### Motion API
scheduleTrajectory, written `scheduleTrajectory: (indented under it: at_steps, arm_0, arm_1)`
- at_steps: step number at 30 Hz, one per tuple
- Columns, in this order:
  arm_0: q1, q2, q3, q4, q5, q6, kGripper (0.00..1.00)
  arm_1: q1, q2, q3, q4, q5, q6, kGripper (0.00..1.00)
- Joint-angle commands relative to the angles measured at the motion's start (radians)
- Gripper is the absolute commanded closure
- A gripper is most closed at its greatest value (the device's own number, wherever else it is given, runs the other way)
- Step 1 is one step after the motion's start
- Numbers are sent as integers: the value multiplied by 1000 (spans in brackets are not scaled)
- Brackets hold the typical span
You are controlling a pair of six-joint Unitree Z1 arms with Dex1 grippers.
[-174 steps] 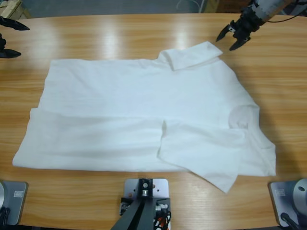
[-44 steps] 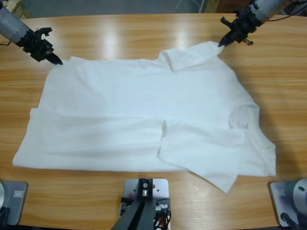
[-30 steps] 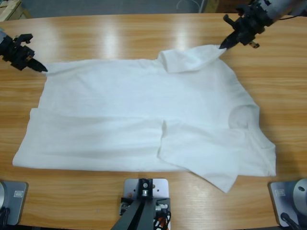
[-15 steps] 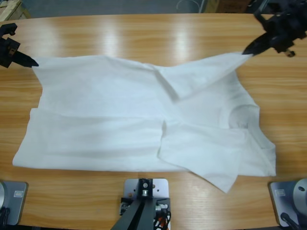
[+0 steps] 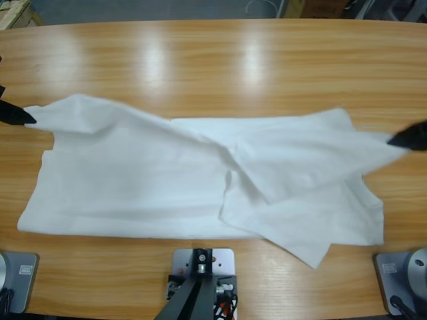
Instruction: Fold clothes
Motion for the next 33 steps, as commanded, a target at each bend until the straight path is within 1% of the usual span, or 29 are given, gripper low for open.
scheduleTrajectory:
  at_steps: [1,5,7,12,18,19,20,21,22,23,27,31,32,33]
  arm_0:
    - [76,-29,33,111,143,-42,1000]
    - [75,-24,94,114,159,-42,1000]
    - [58,-26,93,114,159,-42,1000]
    - [47,37,92,114,159,-42,1000]
    - [38,32,89,118,157,-40,1000]
    - [38,25,82,128,157,-41,941]
    - [39,18,71,144,159,-42,601]
    - [39,10,58,162,160,-44,300]
    - [39,-4,47,177,161,-53,86]
    - [39,-28,41,187,163,-65,12]
    - [39,-98,36,192,176,-75,0]
    - [32,-94,36,192,174,-78,2]
    - [26,-92,39,192,171,-86,13]
    - [19,-90,41,190,158,-92,62]
  arm_1:
    - [7,-96,57,40,12,26,1000]
    - [7,-94,70,45,6,22,1000]
    - [7,-93,79,44,4,20,1000]
    - [7,-93,103,32,2,19,1000]
    - [7,-93,100,35,7,19,1000]
    - [7,-95,99,38,8,19,1000]
    - [7,-98,102,40,8,19,1000]
    - [7,-101,108,39,9,19,1000]
    - [7,-105,115,38,9,19,1000]
    - [7,-109,121,37,9,20,1000]
    - [7,-112,139,19,11,23,1000]
    - [7,-107,151,5,11,23,1000]
    - [7,-107,153,5,11,23,1000]
    - [7,-107,156,4,12,23,1000]
